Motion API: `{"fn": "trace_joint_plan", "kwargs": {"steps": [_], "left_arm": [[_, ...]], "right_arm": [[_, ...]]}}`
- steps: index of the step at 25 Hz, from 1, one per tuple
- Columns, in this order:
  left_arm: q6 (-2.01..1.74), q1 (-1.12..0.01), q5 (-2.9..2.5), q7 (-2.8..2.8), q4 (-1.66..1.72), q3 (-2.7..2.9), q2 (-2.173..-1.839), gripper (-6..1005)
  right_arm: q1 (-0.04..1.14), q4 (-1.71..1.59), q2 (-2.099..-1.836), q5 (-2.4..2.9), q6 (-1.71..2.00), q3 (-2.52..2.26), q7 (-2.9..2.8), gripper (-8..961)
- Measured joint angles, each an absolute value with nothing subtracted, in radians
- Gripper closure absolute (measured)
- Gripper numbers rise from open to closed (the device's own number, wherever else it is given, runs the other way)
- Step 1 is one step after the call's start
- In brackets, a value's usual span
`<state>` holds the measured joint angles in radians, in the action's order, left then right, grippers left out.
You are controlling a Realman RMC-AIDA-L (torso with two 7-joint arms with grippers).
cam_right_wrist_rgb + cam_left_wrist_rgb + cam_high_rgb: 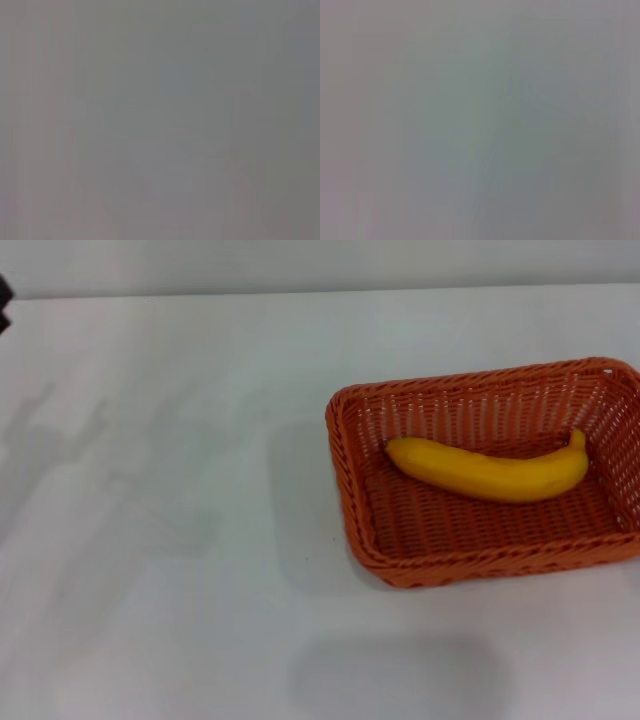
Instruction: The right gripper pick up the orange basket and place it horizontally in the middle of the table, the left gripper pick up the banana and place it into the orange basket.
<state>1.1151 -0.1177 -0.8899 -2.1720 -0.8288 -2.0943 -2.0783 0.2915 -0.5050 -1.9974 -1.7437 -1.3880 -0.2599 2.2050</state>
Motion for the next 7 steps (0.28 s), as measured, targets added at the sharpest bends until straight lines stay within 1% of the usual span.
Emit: {"fn": "trace_joint_plan", "kwargs": {"steps": [7], "left_arm": [[1.227, -0.125, -0.804, -2.270, -0.705, -2.178, -2.078, 198]], "right_arm": [[0.310, -0.466, -2.000, -1.754, -1.329, -0.257, 2.241, 115]]}}
